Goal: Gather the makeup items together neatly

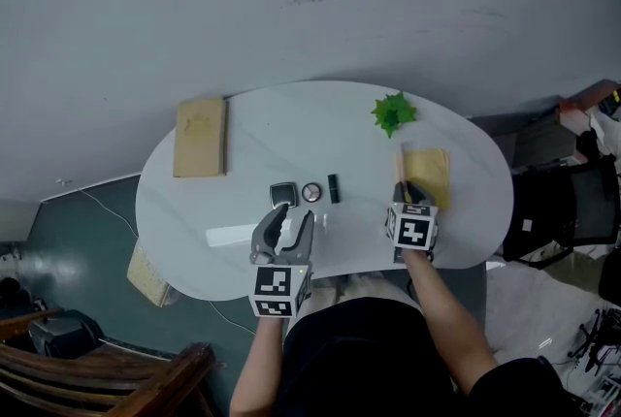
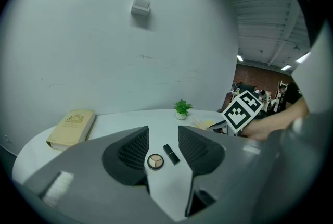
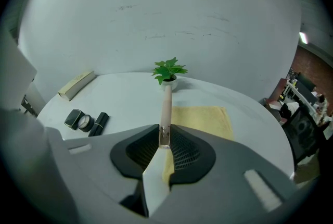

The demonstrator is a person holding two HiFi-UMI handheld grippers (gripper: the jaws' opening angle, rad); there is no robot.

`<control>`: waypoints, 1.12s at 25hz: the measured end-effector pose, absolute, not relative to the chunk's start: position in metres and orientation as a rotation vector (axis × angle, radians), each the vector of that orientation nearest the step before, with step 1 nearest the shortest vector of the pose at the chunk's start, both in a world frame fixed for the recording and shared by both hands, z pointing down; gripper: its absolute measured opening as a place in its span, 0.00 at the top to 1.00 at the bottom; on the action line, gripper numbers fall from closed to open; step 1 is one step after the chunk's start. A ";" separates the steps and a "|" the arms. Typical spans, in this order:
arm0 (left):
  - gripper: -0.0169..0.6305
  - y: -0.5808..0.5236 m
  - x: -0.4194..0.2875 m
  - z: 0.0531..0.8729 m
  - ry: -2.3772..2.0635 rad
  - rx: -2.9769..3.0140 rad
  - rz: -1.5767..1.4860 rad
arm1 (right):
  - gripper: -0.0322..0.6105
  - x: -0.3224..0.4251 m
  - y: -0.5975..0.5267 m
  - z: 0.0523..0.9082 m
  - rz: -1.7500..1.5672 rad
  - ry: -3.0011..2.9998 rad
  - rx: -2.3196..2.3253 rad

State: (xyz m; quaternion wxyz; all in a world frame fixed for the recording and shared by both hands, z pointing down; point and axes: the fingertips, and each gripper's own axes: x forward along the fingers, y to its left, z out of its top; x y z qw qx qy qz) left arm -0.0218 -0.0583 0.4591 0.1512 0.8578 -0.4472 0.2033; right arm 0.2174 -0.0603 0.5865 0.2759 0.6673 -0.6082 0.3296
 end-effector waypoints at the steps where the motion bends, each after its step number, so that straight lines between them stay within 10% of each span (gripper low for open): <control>1: 0.70 -0.060 -0.023 0.459 -1.272 2.470 0.583 | 0.84 0.216 -0.059 0.587 0.894 -1.625 1.800; 28: 0.70 -0.081 -0.073 0.470 -1.116 2.532 0.596 | 0.84 0.120 -0.054 0.599 0.878 -1.682 1.712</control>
